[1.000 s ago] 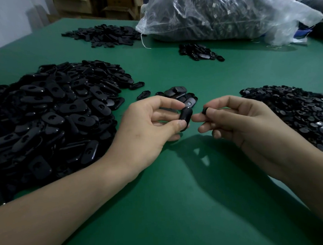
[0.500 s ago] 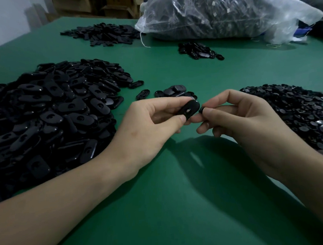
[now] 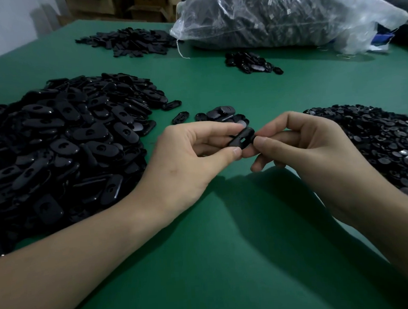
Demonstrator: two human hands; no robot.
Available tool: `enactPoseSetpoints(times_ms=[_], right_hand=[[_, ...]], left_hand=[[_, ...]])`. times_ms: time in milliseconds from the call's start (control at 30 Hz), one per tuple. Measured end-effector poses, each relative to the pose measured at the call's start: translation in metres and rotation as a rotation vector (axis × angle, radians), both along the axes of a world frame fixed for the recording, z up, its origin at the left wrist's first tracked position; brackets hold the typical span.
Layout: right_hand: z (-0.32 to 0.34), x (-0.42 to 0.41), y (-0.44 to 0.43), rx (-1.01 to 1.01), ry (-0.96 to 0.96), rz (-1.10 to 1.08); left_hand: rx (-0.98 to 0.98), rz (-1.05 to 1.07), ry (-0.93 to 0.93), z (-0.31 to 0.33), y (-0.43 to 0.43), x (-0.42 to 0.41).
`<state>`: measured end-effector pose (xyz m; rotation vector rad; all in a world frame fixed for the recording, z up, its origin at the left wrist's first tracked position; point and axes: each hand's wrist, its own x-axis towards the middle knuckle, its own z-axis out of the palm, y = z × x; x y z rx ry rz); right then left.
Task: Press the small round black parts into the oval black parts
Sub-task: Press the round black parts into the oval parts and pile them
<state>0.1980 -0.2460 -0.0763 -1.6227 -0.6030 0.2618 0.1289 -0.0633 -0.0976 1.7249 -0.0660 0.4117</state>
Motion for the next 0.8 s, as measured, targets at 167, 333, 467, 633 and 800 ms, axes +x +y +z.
enactPoseSetpoints(times_ms=[167,333,467,633,800], right_hand=[[-0.0024,0.001,-0.0012,-0.019,-0.028,-0.006],[-0.0052,0.0017,-0.0013,-0.066,-0.097,-0.012],[-0.0064,0.0008,-0.0011,-0.088,-0.134,-0.028],[-0.0058,-0.0006,-0.0009,-0.099,-0.136,-0.038],[-0.0036,-0.0029,0.0004,-0.124,-0.115,-0.045]], left_hand=[[0.033,0.021,0.02,-0.0012,0.0012,-0.0001],[0.048,0.002,0.001,-0.0012,0.0007,-0.0003],[0.051,-0.012,-0.016,-0.0017,0.0011,-0.0005],[0.061,-0.019,-0.019,-0.003,0.0017,0.0003],[0.081,0.001,-0.017,-0.0041,0.0024,0.0005]])
